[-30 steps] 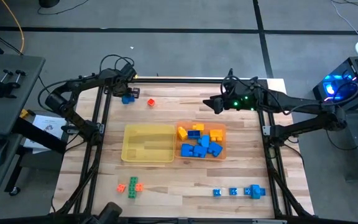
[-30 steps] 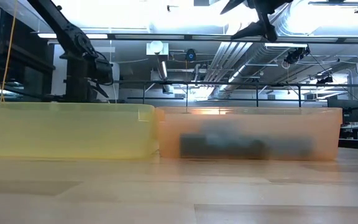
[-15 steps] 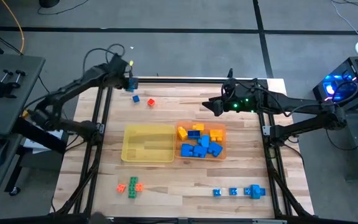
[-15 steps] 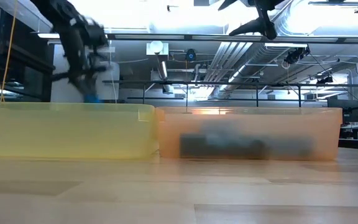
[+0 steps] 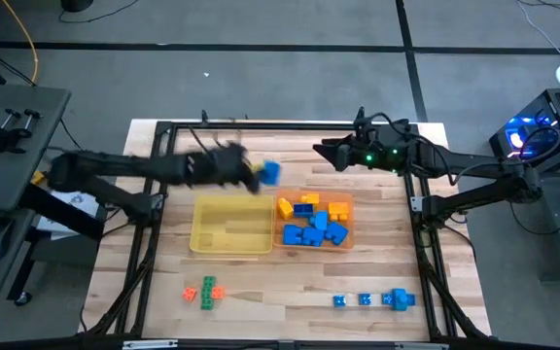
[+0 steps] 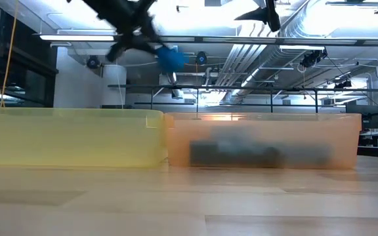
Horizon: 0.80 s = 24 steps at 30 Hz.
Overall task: Sort blocks by size
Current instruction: Put the large blue game piece into the orange bin
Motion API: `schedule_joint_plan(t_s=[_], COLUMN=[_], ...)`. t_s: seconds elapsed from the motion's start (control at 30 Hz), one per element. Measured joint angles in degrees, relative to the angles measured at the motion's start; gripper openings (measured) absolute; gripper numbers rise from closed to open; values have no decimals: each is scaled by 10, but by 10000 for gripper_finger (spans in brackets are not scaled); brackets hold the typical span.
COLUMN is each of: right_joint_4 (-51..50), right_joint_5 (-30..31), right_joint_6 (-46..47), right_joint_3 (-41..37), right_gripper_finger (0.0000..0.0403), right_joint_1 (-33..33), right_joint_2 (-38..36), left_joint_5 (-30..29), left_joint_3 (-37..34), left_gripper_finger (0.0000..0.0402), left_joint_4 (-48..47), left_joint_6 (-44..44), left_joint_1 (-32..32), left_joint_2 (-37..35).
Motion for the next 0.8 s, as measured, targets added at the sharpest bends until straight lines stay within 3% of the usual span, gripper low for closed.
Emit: schedule_joint_plan(t_s=[0.13, 0.27, 0.47, 0.7, 0.8], right_joint_4=[9, 24, 50, 42, 42], right_joint_5=[-11, -51, -113, -120, -120], right_joint_6=[0, 5, 5, -1, -12], right_joint_3=[0, 0, 0, 0, 0], right_gripper_finger=[300, 300, 300, 300, 300], right_joint_1=[0, 0, 0, 1, 1], right_joint_2=[-1, -5, -23, -54, -66], left_joint_5=[-6, 10, 50, 54, 83], left_joint_3=[4, 30, 73, 94, 101], left_gripper_finger=[29, 29, 59, 146, 183], left_joint_4=[157, 222, 232, 174, 144], left_joint_6=[-17, -19, 32, 97, 131], left_joint_1=[-81, -108, -107, -88, -79], left_joint_2=[107, 194, 251, 253, 246])
